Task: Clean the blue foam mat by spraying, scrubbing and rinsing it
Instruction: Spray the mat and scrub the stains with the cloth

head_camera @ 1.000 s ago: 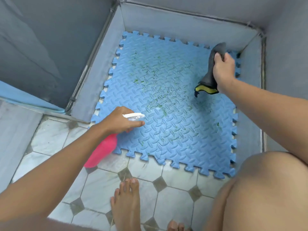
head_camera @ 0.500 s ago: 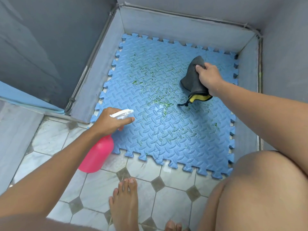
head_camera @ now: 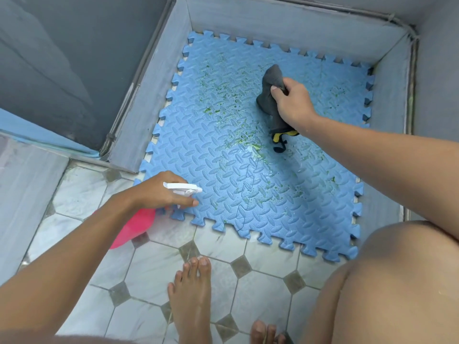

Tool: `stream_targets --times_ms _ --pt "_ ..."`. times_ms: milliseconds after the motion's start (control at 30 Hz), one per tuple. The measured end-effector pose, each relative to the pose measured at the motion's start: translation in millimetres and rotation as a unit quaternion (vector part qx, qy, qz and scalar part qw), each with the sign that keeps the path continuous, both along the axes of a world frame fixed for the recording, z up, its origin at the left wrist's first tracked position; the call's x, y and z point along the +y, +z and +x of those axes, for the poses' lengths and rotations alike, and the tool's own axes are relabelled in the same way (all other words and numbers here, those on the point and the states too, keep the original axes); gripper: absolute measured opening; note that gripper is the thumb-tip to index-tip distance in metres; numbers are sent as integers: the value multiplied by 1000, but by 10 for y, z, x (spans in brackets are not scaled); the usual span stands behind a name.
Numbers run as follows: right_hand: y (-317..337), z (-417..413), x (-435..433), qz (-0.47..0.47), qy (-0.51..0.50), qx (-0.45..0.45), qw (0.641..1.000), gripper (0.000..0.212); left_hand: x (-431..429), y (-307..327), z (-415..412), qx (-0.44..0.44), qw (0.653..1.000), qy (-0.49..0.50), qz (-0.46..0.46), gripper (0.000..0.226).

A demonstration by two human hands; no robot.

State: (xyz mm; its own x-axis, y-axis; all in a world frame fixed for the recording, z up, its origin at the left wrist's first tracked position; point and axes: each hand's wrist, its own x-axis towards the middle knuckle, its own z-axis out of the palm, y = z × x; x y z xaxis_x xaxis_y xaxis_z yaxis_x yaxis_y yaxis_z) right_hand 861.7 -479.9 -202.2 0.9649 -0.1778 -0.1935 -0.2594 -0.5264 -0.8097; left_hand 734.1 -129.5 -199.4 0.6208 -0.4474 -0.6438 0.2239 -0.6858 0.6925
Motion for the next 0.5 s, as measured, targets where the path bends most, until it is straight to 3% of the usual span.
stream_targets --times_ms 167,267,333,400,500 --pt "-144 -155 556 -55 149 -6 987 20 234 107 -18 -70 993 93 20 59" --pt "-333 -442 847 -92 291 1 952 14 325 166 7 -86 989 124 -4 51" --pt "-457 -755 950 -130 421 7 898 21 300 184 17 -96 985 141 -11 35" --pt "-512 -1083 992 -130 572 -23 810 38 238 215 34 -87 982 165 -7 28" --pt "-539 -1438 993 -98 730 -54 675 36 164 271 97 -59 986 158 6 27"
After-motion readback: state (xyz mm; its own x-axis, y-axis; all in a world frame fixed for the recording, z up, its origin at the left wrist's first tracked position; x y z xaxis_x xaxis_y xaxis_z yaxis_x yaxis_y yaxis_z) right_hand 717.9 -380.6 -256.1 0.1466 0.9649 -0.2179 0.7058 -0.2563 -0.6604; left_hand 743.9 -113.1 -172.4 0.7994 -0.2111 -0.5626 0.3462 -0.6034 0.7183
